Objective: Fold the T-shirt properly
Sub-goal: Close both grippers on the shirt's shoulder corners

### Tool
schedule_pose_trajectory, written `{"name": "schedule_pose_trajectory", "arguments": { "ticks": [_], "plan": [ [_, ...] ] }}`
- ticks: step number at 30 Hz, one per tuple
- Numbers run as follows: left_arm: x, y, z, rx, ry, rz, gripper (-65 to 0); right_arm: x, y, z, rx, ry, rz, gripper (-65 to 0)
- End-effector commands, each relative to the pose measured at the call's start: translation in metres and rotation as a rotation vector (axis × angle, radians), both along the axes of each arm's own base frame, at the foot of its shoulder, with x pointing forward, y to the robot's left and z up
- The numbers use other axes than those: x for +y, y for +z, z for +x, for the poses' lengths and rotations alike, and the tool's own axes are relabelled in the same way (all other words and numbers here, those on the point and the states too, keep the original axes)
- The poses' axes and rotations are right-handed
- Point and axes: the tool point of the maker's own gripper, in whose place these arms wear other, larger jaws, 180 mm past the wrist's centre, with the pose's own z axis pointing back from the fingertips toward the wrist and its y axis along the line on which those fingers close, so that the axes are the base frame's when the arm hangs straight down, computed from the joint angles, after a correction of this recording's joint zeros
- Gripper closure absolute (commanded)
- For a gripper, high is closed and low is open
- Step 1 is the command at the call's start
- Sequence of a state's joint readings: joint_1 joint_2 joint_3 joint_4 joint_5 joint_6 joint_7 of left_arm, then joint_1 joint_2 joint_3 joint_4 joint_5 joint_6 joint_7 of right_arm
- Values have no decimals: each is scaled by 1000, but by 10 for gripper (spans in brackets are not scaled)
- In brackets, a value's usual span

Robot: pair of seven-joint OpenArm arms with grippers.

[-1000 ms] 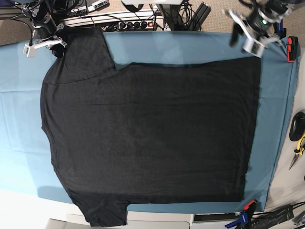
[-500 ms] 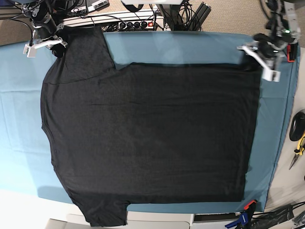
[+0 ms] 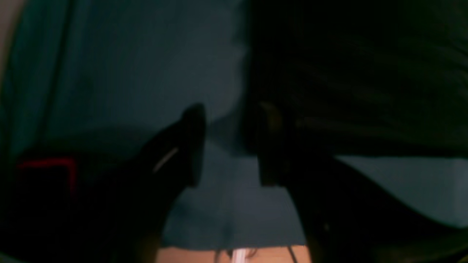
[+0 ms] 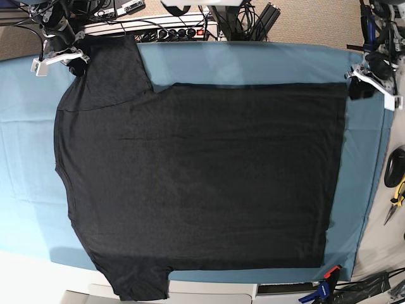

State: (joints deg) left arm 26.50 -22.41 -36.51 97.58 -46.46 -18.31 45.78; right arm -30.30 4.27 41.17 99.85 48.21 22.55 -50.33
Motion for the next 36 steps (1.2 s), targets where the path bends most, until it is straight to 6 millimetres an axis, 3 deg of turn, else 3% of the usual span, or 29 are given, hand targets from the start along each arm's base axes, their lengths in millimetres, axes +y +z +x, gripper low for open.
{"name": "schedule_pose_trajectory", "arguments": {
  "ticks": [1,9,17,28,36],
  "plan": [
    [2,10,11,-46,-9,-21,-248,-1,1,-3,11,16,-13,0],
    [-7,-4,14,-50,-8,-180,-247,0,1,-3,11,17,-13,0],
    [-28,5,11,-80,-91,-278,-247,-1,1,-3,12,17,-14,0],
    [-36,13,12,-129,-156,-285,-247,-2,0,-4,21,18,-28,0],
    [-27,3,10,-93,-155,-201,-248,-2,1,-3,17,17,-28,0]
  ]
}}
